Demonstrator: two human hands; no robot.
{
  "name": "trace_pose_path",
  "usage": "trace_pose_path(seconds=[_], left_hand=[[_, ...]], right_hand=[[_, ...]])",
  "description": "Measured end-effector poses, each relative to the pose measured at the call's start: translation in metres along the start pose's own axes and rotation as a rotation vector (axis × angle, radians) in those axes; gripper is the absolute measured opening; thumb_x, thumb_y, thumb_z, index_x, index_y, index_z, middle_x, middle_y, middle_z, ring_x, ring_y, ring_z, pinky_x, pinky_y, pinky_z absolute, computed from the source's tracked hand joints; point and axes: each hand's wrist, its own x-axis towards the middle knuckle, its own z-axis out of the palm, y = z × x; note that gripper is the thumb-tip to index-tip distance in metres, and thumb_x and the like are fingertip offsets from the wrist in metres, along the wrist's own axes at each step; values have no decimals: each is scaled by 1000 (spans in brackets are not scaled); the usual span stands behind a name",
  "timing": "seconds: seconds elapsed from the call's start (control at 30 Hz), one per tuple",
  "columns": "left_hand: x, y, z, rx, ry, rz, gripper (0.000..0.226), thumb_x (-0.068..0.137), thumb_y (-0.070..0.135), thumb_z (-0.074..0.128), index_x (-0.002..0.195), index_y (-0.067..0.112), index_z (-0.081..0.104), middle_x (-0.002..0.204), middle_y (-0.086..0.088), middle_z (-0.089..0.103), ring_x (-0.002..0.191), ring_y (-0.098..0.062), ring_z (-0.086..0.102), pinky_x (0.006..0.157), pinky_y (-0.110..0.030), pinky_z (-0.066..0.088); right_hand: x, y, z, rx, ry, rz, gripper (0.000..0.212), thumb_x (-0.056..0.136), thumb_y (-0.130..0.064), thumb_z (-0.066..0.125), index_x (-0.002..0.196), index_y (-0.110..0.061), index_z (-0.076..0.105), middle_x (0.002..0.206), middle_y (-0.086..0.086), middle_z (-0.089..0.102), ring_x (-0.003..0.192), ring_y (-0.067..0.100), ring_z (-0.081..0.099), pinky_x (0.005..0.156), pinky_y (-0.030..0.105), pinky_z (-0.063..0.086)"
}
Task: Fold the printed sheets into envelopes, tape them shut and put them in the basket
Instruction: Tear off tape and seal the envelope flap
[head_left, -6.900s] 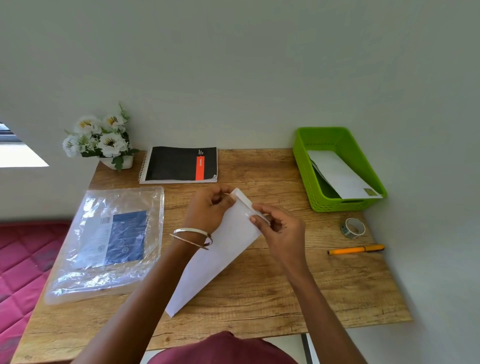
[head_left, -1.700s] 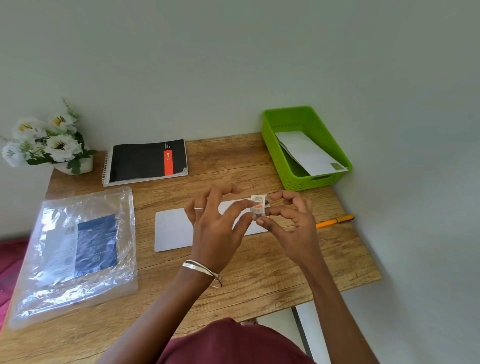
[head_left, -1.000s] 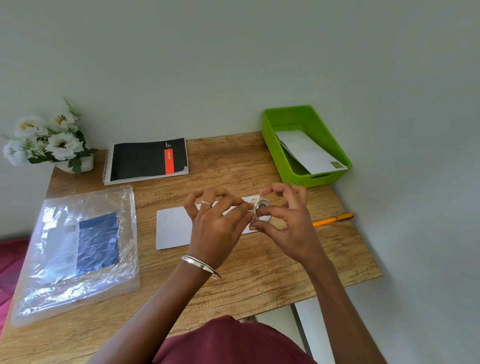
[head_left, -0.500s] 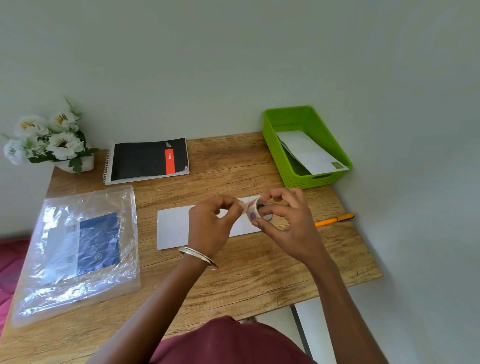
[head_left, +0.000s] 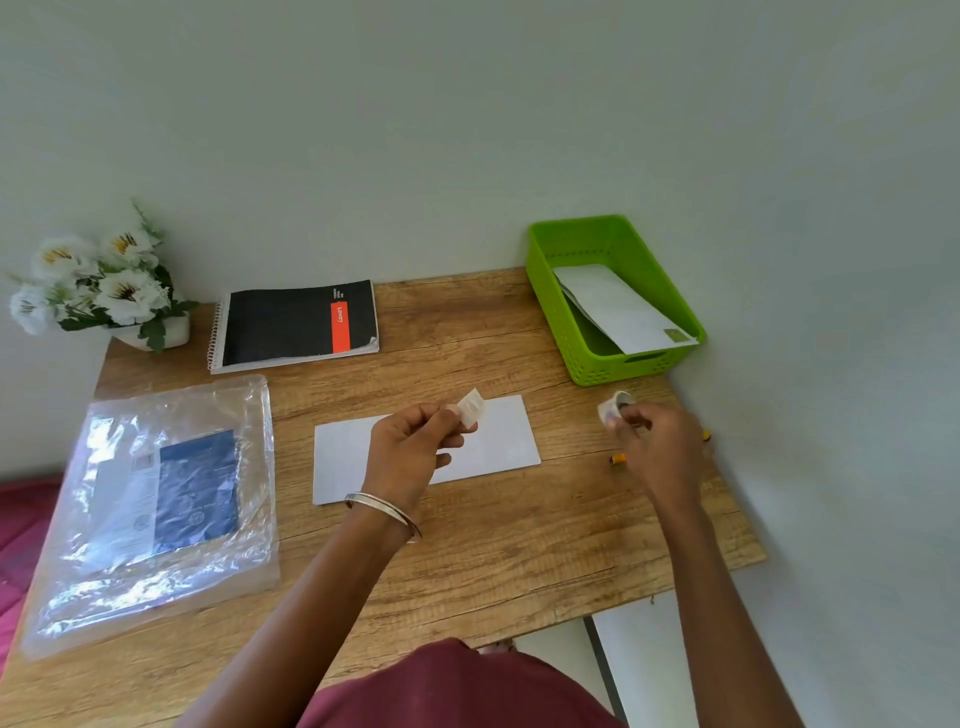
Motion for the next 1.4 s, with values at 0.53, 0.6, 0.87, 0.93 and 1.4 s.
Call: trace_pose_path(seconds=[0.53,0.6,0.87,0.93,1.4], left_hand=[[7,-3,2,42,43,51,12,88,20,59,81,20,69,72,10,72,74,-12,64,73,-33,52],[8,-3,2,49,52,73,12,88,19,60,81,21,69,72,9,72,72,-11,63,71,-31,51],[6,-3,2,64,43,145,10,86,15,63,81,21,69,69,12,71,66,-6,64,64,-24,51],[5,-3,1,47,22,144,10,86,16,62,81,21,69,71,10,72,67,-7,64,64,-23,51],[9,-10,-11,407,49,845,21,82,1,64,85,22,65,80,12,65,73,-5,61,64,-13,47]], right_hand=[[23,18,32,-585,173,88,10,82,-16,66,89,-13,72,97,14,61,101,35,43,81,46,29],[17,5,29,-476,147,111,14,82,-22,66,92,-14,71,102,12,60,104,34,43,87,48,31],[-38,-84,-5,765,-406,172,10,85,-23,70,89,-15,73,85,6,73,79,13,66,72,27,51],[-44,-94,-4,839,-507,238,14,87,-25,67,92,-12,72,87,8,74,76,14,66,68,28,50],[-46,-102,6,1267,-697,477,17,82,-11,68,92,1,69,81,17,68,62,17,63,57,23,53]])
